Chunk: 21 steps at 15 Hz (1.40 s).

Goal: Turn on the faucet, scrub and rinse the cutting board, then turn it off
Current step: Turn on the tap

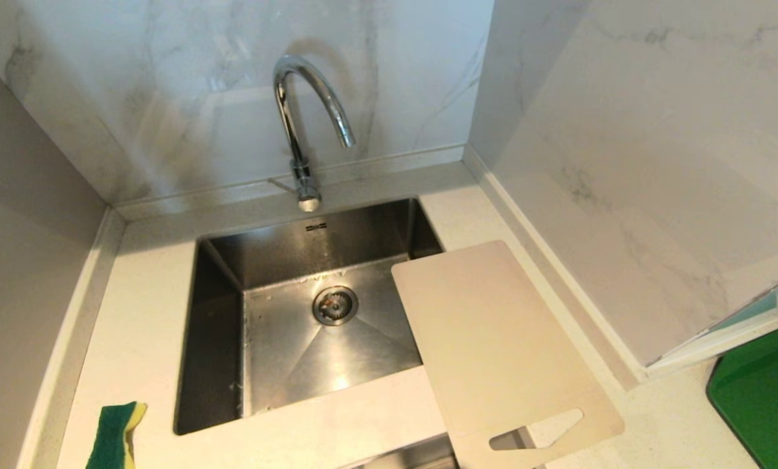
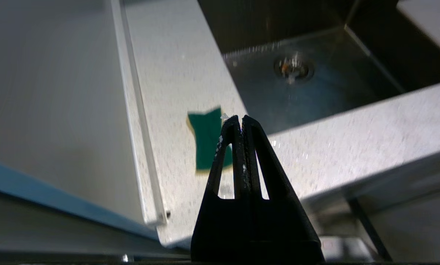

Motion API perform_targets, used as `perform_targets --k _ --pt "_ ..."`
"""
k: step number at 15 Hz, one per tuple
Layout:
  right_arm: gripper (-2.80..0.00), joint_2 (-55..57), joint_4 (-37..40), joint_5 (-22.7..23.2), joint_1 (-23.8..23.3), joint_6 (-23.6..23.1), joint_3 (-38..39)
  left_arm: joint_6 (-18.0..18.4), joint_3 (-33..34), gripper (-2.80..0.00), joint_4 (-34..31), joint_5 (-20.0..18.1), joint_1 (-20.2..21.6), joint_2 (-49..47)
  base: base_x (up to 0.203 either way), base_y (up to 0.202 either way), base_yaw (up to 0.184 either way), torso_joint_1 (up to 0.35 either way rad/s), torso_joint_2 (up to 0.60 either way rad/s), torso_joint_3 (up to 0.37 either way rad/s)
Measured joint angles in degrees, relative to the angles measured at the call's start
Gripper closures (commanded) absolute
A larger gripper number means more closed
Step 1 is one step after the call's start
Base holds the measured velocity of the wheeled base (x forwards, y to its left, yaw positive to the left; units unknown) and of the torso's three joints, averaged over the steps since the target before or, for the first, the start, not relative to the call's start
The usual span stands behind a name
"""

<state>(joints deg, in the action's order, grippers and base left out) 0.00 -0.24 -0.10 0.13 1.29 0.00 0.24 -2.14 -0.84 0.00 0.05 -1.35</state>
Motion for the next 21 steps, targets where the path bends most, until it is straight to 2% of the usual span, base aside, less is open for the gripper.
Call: perform_targets --k 5,8,17,19,21 --pt "0.00 0.00 0.00 0.02 0.00 0.02 0.00 0.71 -14.09 0.00 -1.90 -0.51 -0.15 -10.38 0.000 0.000 0.000 0.000 0.00 0.000" --pt "0.00 0.00 0.00 -0.01 0.00 0.02 0.00 1.96 -20.39 0.00 -1.94 -0.57 -0.18 -18.39 0.000 0.000 0.000 0.000 0.00 0.000" --pt "0.00 0.00 0.01 0.01 0.00 0.02 0.00 4.30 -32.96 0.00 -0.10 -0.22 -0.40 -41.10 0.000 0.000 0.000 0.000 0.00 0.000" --pt "0.00 0.00 0.01 -0.01 0.00 0.02 0.00 4.33 -36.10 0.00 -0.12 0.56 -1.40 -45.21 0.000 0.000 0.000 0.000 0.00 0.000" --pt "0.00 0.00 0.02 0.00 0.00 0.00 0.00 4.60 -39.61 0.00 -0.15 3.72 -4.93 -49.59 0.000 0.000 0.000 0.000 0.00 0.000"
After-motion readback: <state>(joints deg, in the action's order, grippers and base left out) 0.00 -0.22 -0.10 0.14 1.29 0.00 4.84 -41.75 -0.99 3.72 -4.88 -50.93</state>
